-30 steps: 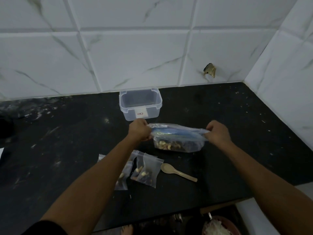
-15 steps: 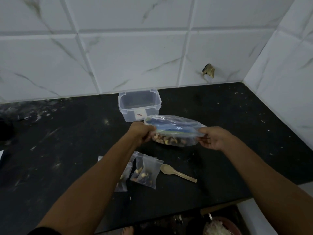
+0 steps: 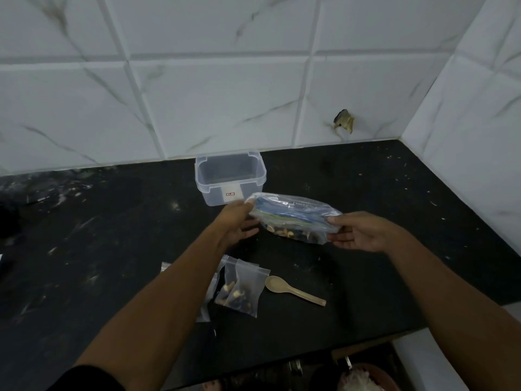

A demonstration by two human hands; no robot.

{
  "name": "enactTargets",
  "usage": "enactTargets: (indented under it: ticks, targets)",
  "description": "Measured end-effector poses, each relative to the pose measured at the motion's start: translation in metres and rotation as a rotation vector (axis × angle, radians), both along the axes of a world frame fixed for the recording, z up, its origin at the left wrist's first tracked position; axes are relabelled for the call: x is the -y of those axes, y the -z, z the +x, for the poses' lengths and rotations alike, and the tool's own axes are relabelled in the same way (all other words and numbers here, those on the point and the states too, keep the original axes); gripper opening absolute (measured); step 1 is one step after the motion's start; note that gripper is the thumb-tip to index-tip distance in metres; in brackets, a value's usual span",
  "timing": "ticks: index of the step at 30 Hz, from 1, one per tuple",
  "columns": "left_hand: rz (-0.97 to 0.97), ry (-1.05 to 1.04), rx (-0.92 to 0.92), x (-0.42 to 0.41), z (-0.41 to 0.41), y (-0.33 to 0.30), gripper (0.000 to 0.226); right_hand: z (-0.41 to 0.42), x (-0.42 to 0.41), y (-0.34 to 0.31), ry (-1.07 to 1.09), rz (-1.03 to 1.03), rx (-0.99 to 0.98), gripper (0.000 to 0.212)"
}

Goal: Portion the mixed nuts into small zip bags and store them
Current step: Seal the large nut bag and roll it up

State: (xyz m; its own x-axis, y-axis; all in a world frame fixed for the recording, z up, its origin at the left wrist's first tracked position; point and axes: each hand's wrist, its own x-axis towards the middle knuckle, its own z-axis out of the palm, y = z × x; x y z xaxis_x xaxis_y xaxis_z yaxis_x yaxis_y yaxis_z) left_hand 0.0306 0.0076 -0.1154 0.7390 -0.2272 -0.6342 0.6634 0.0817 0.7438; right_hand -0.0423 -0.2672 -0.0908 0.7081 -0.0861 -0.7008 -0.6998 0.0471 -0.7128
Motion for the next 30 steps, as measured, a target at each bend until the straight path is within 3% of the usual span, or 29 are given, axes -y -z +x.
enactTargets:
  ticks: [5,7,9,10,12,14,16,18,21,23,25,30]
  targets:
    - [-0.019,-0.039,-0.044,-0.008,0.005,0.001,0.023,-0.008,0.009,0.005,0.060,0.126,0.043,0.038]
    - [0.152,0.022,0.029,-0.010,0.004,0.000,0.020,-0.007,0.005,0.006,0.092,0.069,0.057,0.033]
    - [0.603,0.125,0.324,-0.009,0.004,0.005,0.013,-0.003,-0.006,0.006,0.107,-0.139,0.091,0.020]
    - [0.822,0.149,0.495,-0.007,0.003,0.007,0.013,-0.001,-0.013,0.008,0.104,-0.341,0.129,0.012]
    - [0.963,0.125,0.691,-0.001,-0.004,0.010,0.012,0.006,-0.026,0.011,0.075,-0.820,0.285,0.018]
    - [0.844,0.110,0.652,-0.002,-0.003,0.013,0.013,0.008,-0.037,0.013,0.059,-1.018,0.380,0.025]
    - [0.591,0.144,0.429,-0.012,0.002,0.015,0.014,0.007,-0.036,0.018,0.043,-0.991,0.380,0.020]
    - [0.269,0.179,0.206,-0.026,0.004,0.010,0.020,0.008,-0.031,0.021,0.066,-0.808,0.355,0.009]
    - [-0.097,0.118,0.073,-0.041,0.004,0.005,0.029,0.009,-0.025,0.012,0.155,-0.347,0.254,0.008]
    - [-0.162,0.081,0.048,-0.046,0.006,0.006,0.030,0.008,-0.023,0.004,0.140,-0.138,0.206,0.010]
    - [-0.159,0.074,0.059,-0.047,0.008,0.006,0.026,0.008,-0.022,0.000,0.088,-0.061,0.196,0.011]
    - [-0.260,-0.025,0.003,-0.039,0.004,0.002,0.018,0.012,-0.030,0.004,0.034,-0.188,0.212,0.013]
